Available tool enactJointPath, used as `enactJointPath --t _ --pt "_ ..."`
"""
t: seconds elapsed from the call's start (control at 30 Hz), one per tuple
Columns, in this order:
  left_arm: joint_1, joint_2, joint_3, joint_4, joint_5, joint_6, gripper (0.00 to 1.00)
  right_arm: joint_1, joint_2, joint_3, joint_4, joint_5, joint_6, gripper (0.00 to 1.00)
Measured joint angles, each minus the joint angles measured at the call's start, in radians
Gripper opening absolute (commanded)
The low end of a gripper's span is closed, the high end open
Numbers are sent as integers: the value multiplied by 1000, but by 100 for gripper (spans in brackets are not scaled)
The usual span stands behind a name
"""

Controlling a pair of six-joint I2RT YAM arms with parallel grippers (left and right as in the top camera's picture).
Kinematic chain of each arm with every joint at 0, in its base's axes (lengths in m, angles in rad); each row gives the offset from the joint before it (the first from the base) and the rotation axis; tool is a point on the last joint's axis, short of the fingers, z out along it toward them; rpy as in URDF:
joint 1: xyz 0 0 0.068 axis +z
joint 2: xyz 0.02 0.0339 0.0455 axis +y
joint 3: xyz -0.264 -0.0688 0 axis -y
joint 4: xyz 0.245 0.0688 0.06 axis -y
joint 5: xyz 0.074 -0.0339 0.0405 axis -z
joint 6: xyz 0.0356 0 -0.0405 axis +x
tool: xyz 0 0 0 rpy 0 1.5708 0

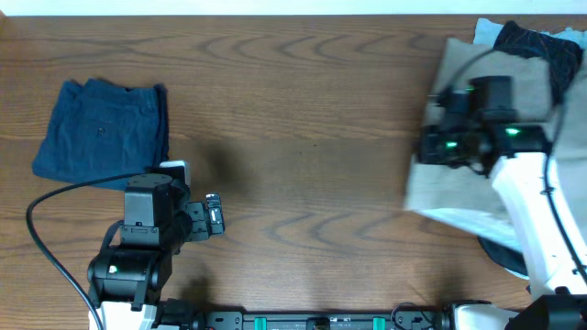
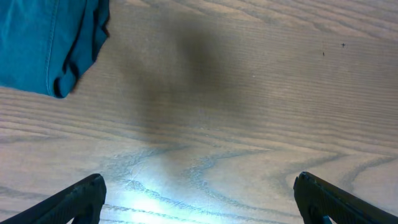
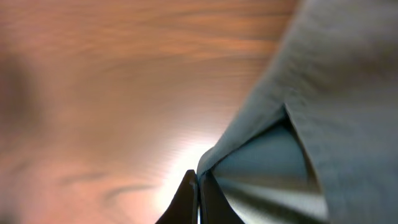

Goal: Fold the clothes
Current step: 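Drag the khaki shorts leftward to the table center with the right gripper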

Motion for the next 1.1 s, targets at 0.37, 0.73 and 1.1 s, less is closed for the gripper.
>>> enactJointPath --t 0.37,0.73,1.1 --pt "0 0 0 5 4 0 97 406 5 0 239 -73 54 84" --pt "0 29 0 6 183 0 98 434 6 0 56 266 87 99" --pt "-10 281 0 41 392 -31 98 190 6 0 -169 439 158 99"
